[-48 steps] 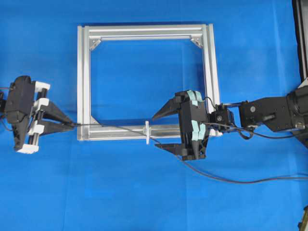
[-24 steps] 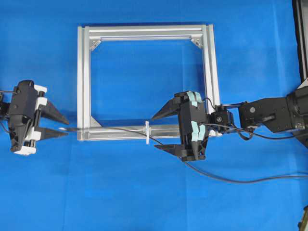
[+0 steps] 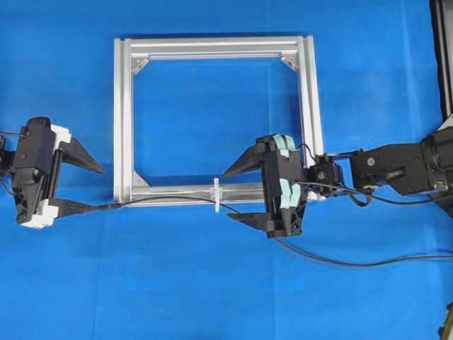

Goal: Insert the wire through the string loop located in the center.

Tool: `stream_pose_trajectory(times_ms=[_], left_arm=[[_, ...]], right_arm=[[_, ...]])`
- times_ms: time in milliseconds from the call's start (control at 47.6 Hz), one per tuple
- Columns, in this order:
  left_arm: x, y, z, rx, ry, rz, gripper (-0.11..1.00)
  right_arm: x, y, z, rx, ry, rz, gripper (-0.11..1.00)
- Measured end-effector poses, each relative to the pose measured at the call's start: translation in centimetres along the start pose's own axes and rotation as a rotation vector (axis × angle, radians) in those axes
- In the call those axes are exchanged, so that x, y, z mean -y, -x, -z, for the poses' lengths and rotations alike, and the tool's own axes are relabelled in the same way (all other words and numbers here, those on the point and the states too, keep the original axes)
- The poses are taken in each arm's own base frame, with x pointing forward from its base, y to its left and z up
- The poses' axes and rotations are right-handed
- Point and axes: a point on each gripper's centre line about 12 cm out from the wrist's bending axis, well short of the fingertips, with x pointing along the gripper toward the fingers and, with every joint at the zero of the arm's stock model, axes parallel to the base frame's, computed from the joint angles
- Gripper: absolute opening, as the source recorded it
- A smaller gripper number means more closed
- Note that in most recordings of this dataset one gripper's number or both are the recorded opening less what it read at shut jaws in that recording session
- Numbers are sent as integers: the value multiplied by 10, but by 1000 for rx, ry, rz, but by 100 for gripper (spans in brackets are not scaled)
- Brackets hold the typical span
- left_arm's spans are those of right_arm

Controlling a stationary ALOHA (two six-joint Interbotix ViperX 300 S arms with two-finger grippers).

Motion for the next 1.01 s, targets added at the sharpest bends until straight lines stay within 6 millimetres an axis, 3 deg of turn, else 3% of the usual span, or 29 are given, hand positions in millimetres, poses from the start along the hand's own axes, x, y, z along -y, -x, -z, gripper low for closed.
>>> stream_pose_trajectory(times_ms=[210,525,1008], left_arm=[[4,7,-24,74,-1,15,86],[2,12,-38,77,12,4,86],[3,12,-44,91,15,3,86]], right_arm=[[-3,14,-16,-4,-1,-6,93],[-9,41,-43,8,1,-20,93],[-11,49,-50,13,12,-27,93]])
